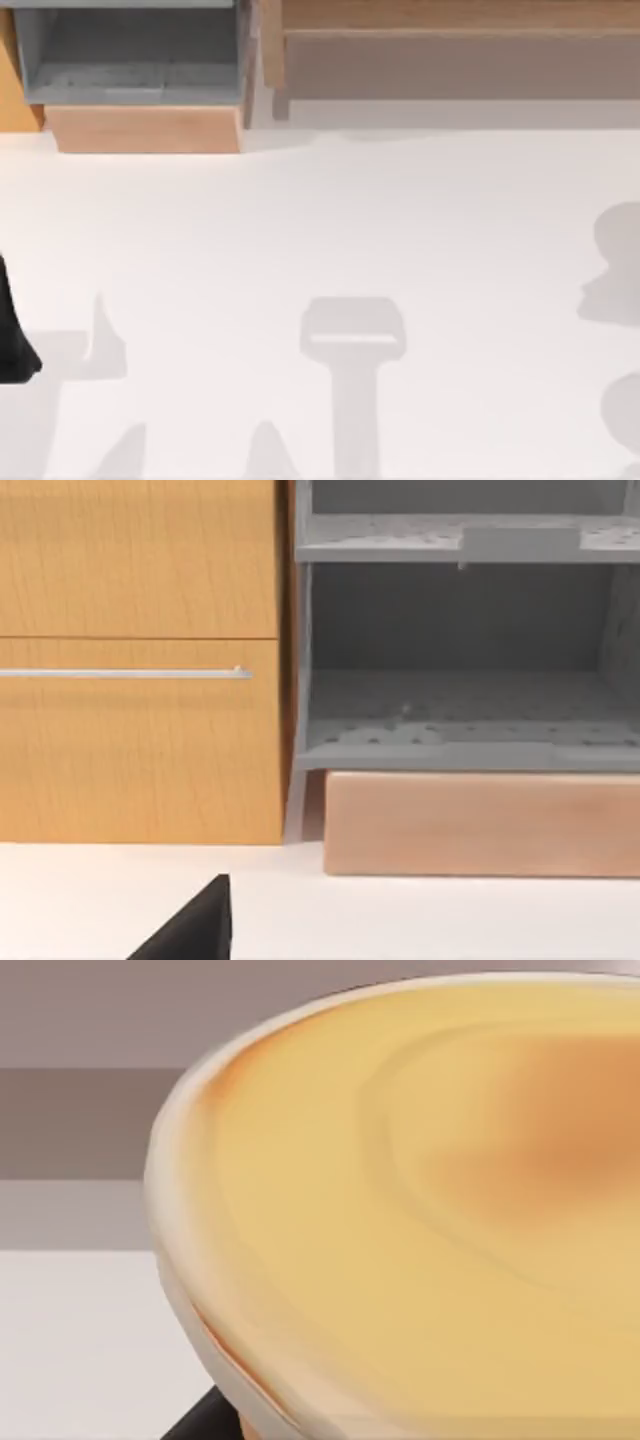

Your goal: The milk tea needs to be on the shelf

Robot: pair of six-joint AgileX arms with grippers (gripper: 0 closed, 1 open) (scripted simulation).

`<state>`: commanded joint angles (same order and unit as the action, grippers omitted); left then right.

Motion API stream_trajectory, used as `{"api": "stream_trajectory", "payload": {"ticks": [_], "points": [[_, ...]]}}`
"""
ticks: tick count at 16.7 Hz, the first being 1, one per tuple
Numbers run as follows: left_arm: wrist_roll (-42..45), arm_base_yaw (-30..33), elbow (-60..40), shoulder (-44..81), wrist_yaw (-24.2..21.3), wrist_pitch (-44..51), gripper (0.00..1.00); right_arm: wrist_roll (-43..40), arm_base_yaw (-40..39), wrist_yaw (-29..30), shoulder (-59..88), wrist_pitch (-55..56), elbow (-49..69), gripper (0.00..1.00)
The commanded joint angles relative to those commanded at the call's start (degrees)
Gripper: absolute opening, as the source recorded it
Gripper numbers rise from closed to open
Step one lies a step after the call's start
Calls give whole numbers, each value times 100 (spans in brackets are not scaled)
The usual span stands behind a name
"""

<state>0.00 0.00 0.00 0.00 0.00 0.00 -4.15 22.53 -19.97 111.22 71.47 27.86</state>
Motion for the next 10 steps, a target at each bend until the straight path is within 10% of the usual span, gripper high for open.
{"api": "stream_trajectory", "payload": {"ticks": [6, 10], "points": [[0, 0, 0, 0, 0, 0, 100, 0, 0, 0, 0, 0, 0, 2], [0, 0, 0, 0, 0, 0, 100, 0, 0, 0, 0, 0, 0, 0]]}}
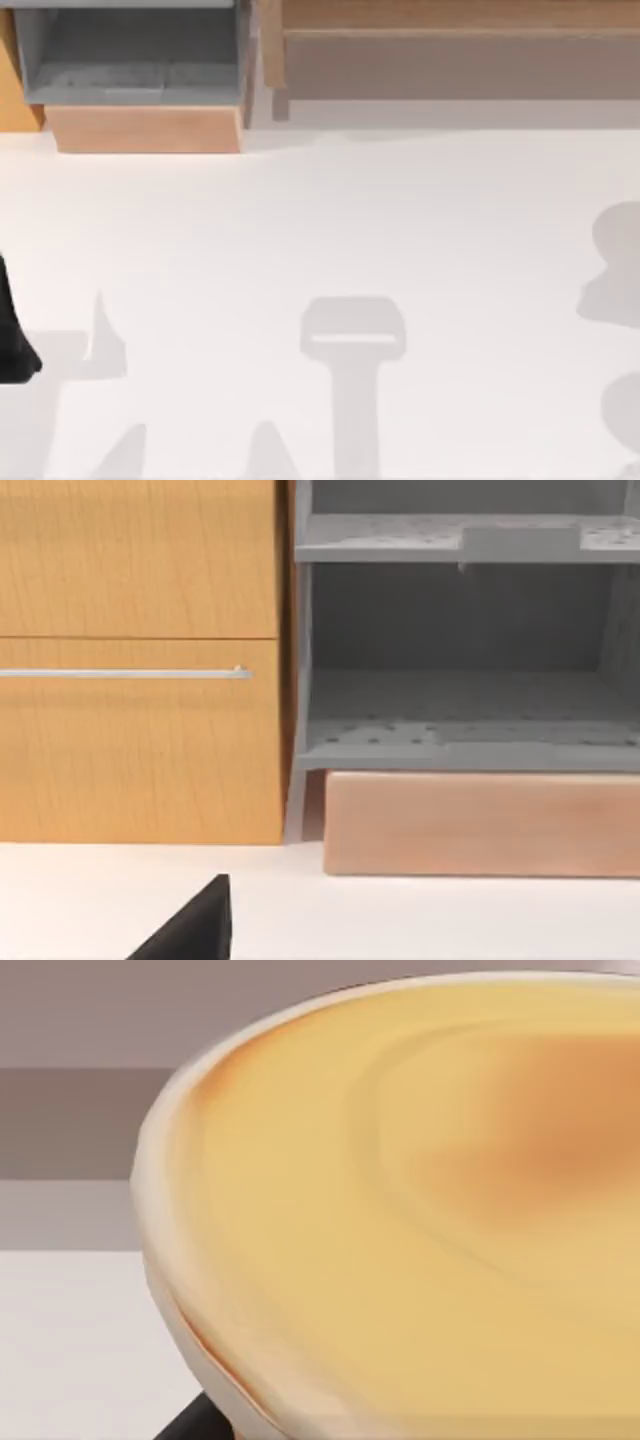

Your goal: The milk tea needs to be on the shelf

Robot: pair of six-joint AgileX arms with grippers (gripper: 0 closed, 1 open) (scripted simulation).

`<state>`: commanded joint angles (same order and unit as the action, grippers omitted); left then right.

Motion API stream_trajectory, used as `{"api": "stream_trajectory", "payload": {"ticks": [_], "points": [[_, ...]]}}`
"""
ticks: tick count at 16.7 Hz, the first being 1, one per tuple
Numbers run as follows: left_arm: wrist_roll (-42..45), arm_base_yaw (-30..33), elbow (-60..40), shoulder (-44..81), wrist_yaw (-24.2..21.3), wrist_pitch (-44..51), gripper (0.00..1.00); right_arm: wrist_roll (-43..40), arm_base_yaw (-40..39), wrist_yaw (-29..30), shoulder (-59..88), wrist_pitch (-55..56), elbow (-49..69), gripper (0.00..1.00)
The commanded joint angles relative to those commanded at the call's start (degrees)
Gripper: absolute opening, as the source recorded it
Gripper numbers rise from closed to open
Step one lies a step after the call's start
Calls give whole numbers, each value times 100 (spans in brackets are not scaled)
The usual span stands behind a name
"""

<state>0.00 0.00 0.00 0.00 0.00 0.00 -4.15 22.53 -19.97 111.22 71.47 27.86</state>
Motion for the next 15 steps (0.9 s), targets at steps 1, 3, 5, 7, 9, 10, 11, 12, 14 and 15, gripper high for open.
{"api": "stream_trajectory", "payload": {"ticks": [1, 3, 5, 7, 9, 10, 11, 12, 14, 15], "points": [[0, 0, 0, 0, 0, 0, 100, 0, 0, 0, 0, 0, 0, 0], [0, 0, 0, 0, 0, 0, 100, 0, 0, 0, 0, 0, 0, 0], [0, 0, 0, 0, 0, 0, 100, 9, 8, -2, -2, -1, -6, 0], [0, 0, 0, 0, 0, 0, 100, 9, 9, -1, -76, -72, 0, 0], [0, 0, 0, 0, 0, 0, 100, 11, 6, -5, -220, -231, 5, 0], [0, 0, 0, 0, 0, 0, 100, 10, 7, -6, -279, -294, 9, 0], [0, 0, 0, 0, 0, 0, 100, 10, 7, -6, -305, -321, 12, 0], [0, 0, 0, 0, 0, 0, 100, 10, 7, -6, -305, -321, 12, 0], [0, 0, 0, 0, 0, 0, 100, 18, 7, -8, -283, -309, 1, 0], [0, 0, 0, 0, 0, 0, 100, 18, 7, -8, -283, -309, 1, 0]]}}
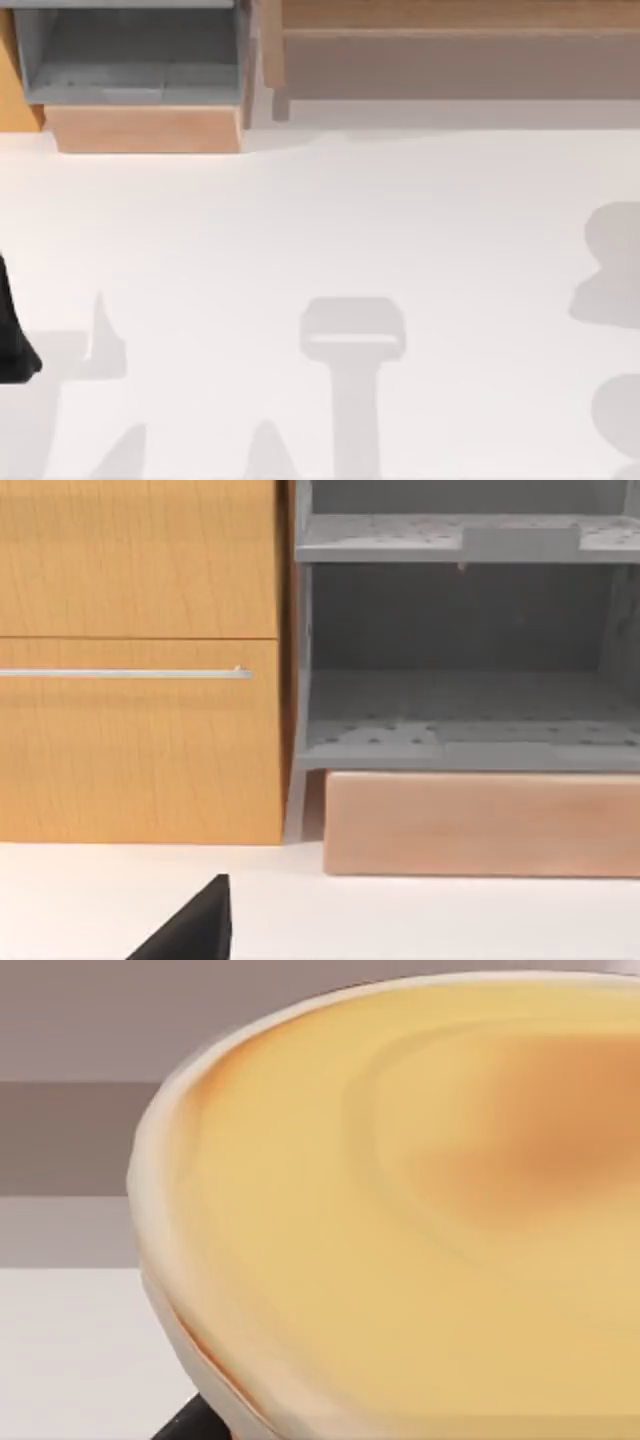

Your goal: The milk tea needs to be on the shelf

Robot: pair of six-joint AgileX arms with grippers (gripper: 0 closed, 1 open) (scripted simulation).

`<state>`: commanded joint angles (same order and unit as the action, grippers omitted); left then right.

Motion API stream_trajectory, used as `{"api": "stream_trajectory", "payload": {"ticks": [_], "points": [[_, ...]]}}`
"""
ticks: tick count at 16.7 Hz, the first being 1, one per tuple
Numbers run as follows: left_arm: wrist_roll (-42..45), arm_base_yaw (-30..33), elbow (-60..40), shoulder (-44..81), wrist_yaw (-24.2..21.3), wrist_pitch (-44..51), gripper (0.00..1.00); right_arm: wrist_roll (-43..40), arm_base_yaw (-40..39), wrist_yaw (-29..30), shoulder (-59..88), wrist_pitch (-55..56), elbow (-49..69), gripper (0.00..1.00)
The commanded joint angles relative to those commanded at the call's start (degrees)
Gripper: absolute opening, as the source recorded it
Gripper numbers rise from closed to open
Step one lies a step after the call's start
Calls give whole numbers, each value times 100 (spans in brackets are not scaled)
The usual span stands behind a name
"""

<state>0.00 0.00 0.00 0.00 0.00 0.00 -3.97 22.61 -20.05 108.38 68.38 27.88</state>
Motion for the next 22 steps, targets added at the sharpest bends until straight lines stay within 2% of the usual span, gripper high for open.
{"api": "stream_trajectory", "payload": {"ticks": [4, 9, 22], "points": [[0, 0, 0, 0, 0, 0, 100, 7, -53, 118, -301, 12, 440, 0], [0, 0, 0, 0, 0, 0, 100, 66, -323, 433, -677, -672, 1464, 0], [0, 0, 0, 0, 0, 0, 100, 339, -1648, 1520, -732, -4400, 4212, 0]]}}
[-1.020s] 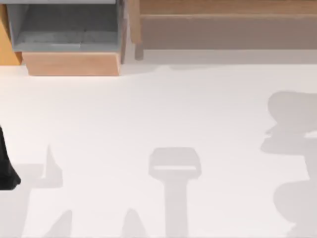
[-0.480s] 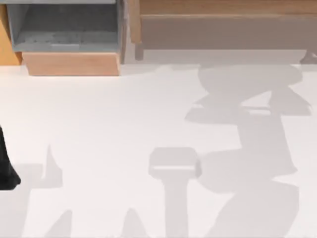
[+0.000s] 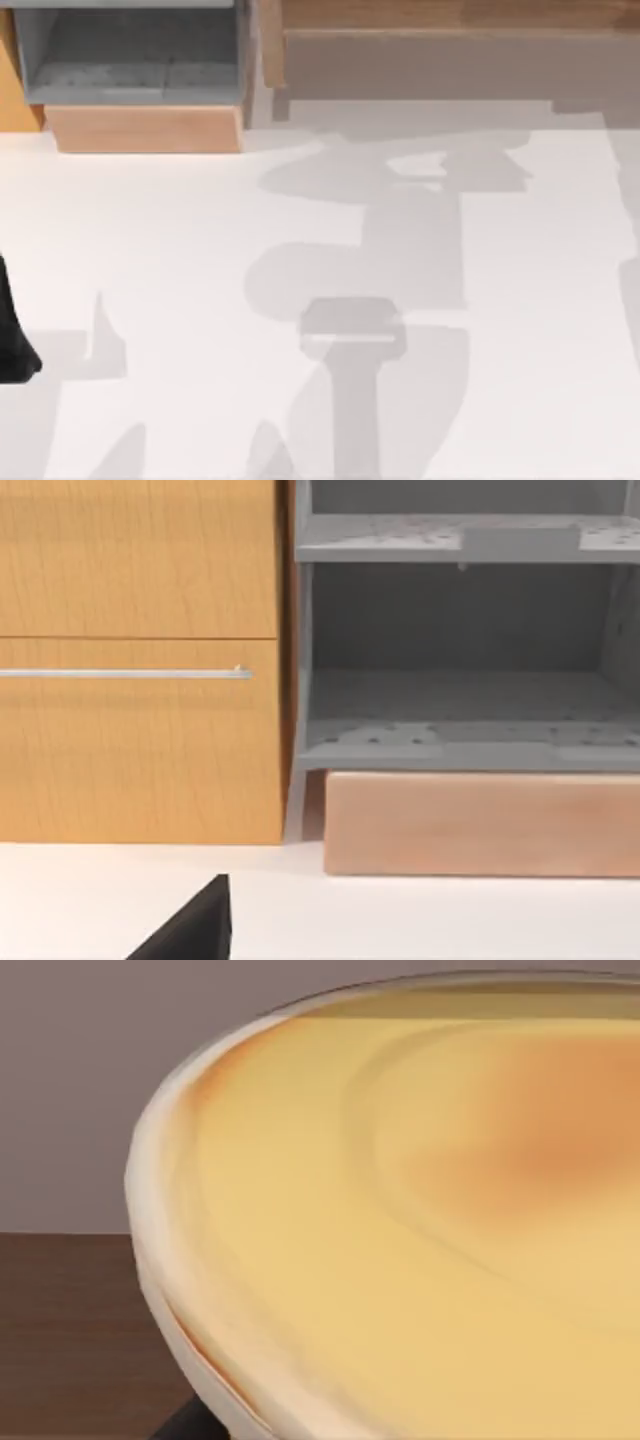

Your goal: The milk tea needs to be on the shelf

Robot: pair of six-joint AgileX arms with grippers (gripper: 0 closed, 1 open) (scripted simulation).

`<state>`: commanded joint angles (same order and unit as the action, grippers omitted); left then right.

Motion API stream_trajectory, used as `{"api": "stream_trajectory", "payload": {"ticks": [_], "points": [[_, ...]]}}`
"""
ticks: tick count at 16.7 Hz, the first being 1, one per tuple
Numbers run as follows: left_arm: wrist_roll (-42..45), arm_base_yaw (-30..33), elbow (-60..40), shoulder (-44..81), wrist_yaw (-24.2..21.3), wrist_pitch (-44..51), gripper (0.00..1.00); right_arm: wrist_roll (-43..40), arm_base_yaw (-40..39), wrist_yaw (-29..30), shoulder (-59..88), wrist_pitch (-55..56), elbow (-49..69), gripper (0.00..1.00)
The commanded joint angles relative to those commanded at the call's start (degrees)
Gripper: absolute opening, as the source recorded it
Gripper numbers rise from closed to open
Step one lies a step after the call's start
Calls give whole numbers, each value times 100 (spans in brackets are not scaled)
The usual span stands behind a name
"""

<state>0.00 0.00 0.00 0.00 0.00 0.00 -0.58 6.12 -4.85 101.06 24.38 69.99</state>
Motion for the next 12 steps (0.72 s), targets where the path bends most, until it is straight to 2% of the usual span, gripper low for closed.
{"api": "stream_trajectory", "payload": {"ticks": [6, 12], "points": [[0, 0, 0, 0, 0, 0, 100, 71, -318, 359, 36, -1176, 760, 0], [0, 0, 0, 0, 0, 0, 100, 78, -343, 421, 21, -1338, 888, 0]]}}
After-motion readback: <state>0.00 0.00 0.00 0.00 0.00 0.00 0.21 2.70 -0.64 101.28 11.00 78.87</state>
